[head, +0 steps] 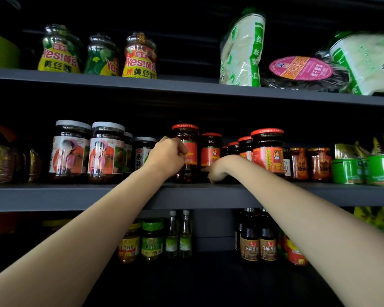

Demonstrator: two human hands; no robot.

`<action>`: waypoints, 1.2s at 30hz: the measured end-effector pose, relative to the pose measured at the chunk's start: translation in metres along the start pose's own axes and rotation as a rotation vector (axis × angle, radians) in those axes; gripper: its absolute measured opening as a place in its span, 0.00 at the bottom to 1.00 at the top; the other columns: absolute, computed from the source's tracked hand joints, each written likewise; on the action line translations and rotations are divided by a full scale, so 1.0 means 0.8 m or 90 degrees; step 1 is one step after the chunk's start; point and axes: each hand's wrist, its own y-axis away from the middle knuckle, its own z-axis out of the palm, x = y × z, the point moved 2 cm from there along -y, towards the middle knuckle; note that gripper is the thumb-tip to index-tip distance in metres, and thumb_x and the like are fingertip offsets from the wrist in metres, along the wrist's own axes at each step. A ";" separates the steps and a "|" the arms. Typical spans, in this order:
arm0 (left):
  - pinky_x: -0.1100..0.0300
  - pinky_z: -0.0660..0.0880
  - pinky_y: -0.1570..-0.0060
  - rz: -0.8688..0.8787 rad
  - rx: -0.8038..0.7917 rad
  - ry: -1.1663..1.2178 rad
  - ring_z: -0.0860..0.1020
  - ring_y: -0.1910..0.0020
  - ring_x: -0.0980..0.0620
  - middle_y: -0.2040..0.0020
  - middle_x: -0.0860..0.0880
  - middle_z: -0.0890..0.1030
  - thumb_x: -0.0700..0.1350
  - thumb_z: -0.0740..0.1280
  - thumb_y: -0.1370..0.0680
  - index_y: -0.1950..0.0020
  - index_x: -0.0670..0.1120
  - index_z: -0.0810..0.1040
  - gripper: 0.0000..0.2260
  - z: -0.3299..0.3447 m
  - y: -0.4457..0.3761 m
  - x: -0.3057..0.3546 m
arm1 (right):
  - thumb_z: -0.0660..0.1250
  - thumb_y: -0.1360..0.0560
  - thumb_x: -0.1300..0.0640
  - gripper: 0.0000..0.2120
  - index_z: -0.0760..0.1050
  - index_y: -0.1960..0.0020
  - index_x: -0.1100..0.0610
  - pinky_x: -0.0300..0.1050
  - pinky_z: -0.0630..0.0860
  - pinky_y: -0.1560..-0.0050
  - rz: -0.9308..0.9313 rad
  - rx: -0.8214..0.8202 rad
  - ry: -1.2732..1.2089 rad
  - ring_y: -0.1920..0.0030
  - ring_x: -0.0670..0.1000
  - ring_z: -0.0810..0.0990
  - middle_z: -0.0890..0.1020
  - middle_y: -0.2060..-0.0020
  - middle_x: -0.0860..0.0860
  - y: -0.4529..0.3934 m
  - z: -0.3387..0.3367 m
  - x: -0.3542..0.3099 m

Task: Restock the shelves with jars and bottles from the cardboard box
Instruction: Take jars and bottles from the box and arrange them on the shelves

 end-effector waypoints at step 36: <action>0.56 0.69 0.48 -0.106 0.198 -0.137 0.74 0.44 0.45 0.42 0.43 0.74 0.38 0.60 0.24 0.43 0.40 0.75 0.11 -0.141 0.197 -0.004 | 0.60 0.25 0.64 0.12 0.73 0.42 0.58 0.39 0.63 0.42 -0.200 0.696 -0.636 0.38 0.55 0.68 0.70 0.40 0.55 0.193 0.012 -0.118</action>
